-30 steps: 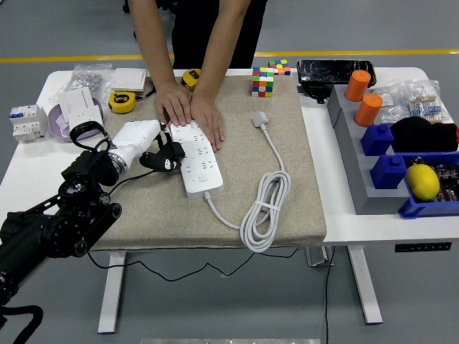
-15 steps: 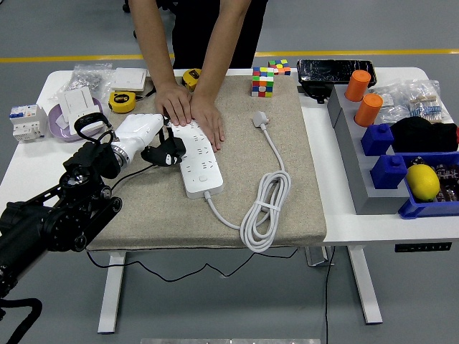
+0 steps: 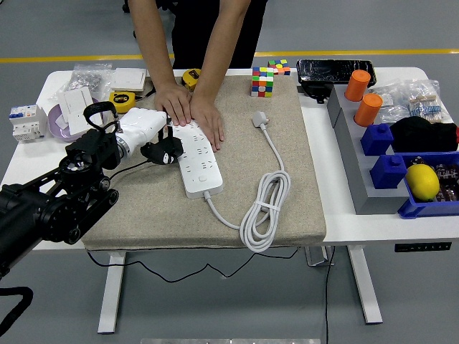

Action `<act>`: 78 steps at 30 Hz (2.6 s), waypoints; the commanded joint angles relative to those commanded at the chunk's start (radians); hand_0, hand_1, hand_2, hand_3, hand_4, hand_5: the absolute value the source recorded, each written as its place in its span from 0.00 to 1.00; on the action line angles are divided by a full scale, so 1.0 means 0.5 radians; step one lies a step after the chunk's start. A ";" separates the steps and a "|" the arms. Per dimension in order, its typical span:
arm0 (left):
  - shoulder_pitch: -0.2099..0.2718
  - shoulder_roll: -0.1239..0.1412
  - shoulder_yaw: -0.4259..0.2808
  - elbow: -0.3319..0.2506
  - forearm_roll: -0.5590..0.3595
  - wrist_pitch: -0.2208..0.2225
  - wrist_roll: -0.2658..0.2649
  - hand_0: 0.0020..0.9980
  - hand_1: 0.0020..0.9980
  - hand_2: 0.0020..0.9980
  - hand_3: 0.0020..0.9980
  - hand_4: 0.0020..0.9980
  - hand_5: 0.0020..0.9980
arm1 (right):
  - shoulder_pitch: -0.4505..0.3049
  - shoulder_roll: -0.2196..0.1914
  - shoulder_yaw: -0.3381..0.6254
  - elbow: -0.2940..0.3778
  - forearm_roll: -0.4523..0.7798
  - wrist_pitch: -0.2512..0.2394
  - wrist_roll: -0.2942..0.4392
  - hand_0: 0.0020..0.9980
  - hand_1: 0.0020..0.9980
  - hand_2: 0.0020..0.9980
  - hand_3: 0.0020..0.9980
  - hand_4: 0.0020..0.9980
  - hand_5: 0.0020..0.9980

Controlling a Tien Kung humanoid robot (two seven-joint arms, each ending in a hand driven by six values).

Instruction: Pick up the plug,place it near the board,insert it into the board,press the button

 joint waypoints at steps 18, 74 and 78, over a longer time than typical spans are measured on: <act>-0.003 -0.017 0.084 0.018 -0.011 0.012 -0.007 0.74 0.68 0.47 0.42 0.45 0.00 | -0.001 -0.004 -0.005 0.000 -0.008 0.002 -0.001 0.62 0.58 0.61 0.54 0.89 0.59; -0.040 0.047 0.118 -0.122 0.001 -0.143 0.040 0.84 0.83 0.78 0.65 0.90 0.15 | 0.003 -0.012 0.039 0.000 0.018 0.035 0.045 0.62 0.58 0.61 0.53 0.88 0.59; -0.034 0.051 0.119 -0.133 -0.003 -0.161 0.048 0.85 0.85 0.80 0.71 0.91 0.16 | 0.002 -0.011 0.035 0.000 0.021 0.034 0.046 0.63 0.58 0.61 0.53 0.87 0.59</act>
